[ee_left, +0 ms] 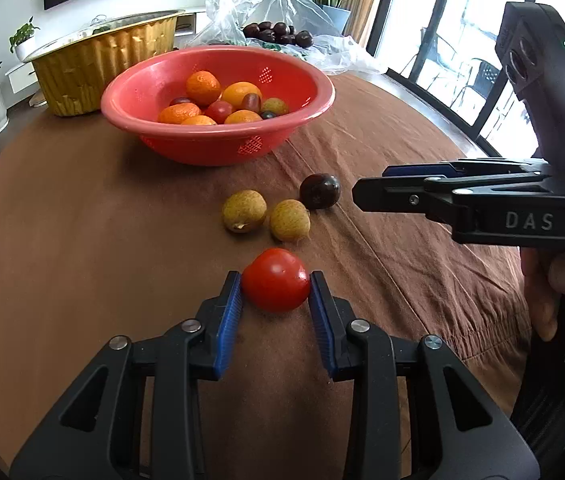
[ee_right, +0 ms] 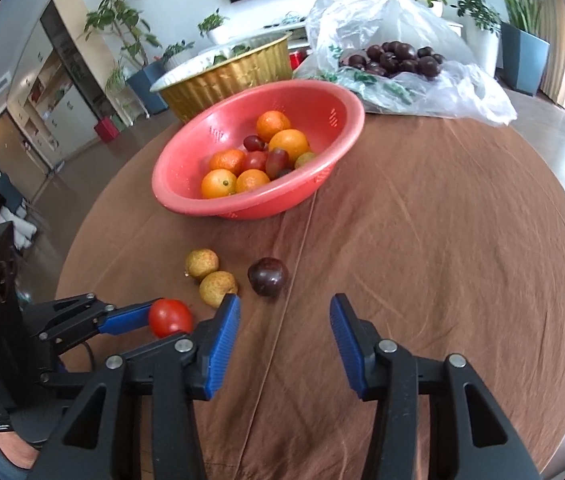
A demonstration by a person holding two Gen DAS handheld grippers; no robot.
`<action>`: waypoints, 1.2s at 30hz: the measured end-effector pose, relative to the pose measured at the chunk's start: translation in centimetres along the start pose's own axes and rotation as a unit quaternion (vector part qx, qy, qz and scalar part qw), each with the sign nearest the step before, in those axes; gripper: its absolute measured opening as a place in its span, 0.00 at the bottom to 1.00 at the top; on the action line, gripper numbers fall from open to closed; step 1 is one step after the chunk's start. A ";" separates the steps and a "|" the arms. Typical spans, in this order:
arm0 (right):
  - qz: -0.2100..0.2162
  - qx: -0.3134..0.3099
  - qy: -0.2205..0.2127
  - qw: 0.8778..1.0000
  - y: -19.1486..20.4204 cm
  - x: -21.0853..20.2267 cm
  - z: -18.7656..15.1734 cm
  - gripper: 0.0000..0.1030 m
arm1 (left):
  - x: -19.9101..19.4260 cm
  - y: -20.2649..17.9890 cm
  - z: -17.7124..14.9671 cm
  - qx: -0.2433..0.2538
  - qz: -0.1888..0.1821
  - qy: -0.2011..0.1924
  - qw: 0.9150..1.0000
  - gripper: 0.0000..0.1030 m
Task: Organize fruits
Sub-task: 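Grasp a red tomato with the left tool while the right tool grasps a dark plum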
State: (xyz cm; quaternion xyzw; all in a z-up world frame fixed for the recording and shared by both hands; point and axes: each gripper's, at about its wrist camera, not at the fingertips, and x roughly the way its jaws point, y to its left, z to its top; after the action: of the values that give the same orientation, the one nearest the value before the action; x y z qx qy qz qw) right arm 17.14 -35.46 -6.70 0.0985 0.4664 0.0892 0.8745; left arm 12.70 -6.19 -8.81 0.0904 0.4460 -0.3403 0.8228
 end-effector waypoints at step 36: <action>0.047 -0.070 0.053 0.995 1.6 4.4 3.4 0.36 | -0.5 2.2 -0.5 -0.037 -0.014 -0.014 0.999 0.31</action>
State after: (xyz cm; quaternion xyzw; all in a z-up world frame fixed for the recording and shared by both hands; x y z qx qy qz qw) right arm 22.32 -33.10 -7.92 0.0536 0.4998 0.1676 0.8481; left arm 13.52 -4.06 -9.02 0.0487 0.4480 -0.3366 0.8269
